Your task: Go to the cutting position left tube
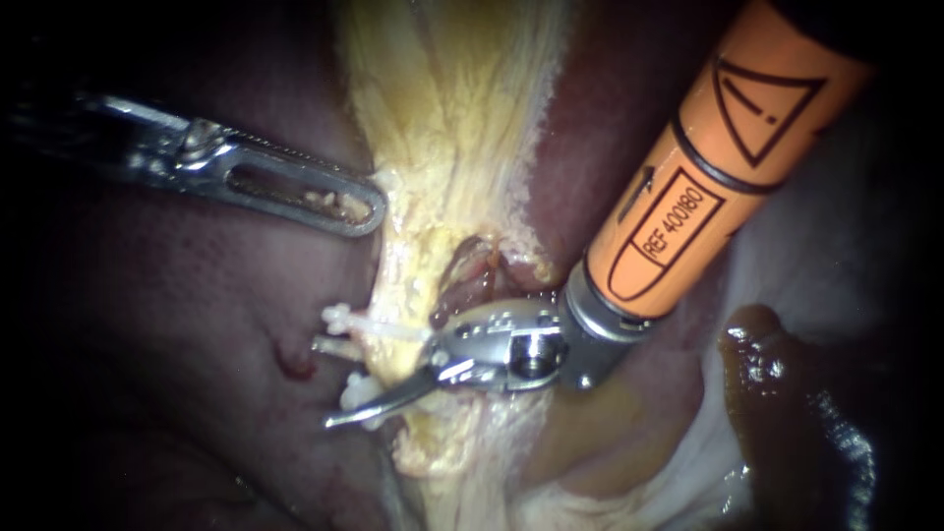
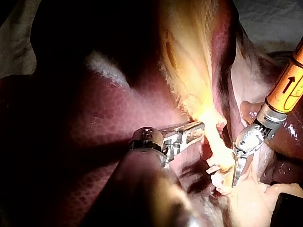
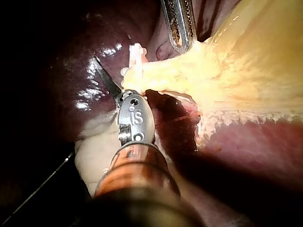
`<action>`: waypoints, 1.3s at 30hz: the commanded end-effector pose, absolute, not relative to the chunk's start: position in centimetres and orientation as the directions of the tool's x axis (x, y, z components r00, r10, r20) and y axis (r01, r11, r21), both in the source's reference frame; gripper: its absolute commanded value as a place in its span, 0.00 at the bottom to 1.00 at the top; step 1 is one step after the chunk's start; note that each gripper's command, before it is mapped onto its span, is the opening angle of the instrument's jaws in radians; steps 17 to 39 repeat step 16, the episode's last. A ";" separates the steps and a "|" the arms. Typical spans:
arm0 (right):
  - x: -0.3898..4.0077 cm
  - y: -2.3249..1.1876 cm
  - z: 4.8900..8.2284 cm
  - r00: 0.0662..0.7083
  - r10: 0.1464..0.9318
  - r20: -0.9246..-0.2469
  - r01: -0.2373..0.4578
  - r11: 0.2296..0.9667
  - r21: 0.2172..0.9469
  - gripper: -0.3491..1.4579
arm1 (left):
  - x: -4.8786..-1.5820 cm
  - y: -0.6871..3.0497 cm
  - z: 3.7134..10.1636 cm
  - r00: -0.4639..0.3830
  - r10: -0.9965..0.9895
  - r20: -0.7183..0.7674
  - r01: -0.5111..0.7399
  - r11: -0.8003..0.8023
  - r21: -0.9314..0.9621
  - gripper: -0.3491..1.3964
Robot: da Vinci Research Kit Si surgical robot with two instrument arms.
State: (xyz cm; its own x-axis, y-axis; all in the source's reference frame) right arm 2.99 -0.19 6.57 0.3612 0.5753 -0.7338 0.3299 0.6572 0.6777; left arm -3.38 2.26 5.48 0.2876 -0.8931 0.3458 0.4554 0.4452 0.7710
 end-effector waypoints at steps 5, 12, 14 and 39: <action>2.98 -0.18 6.59 0.361 0.576 -0.734 0.326 0.659 0.677 0.99 | -3.38 2.26 5.48 0.287 -0.893 0.346 0.456 0.445 0.771 0.00; 2.98 -0.17 6.60 0.360 0.576 -0.734 0.323 0.661 0.678 0.99 | -3.38 2.26 5.48 0.287 -0.893 0.346 0.456 0.445 0.771 0.00; 2.97 -0.16 6.61 0.360 0.577 -0.734 0.323 0.660 0.678 0.99 | -3.38 2.26 5.48 0.287 -0.893 0.346 0.456 0.445 0.771 0.00; 2.97 -0.16 6.61 0.360 0.577 -0.734 0.323 0.660 0.678 0.99 | -3.38 2.26 5.48 0.287 -0.893 0.346 0.456 0.445 0.771 0.00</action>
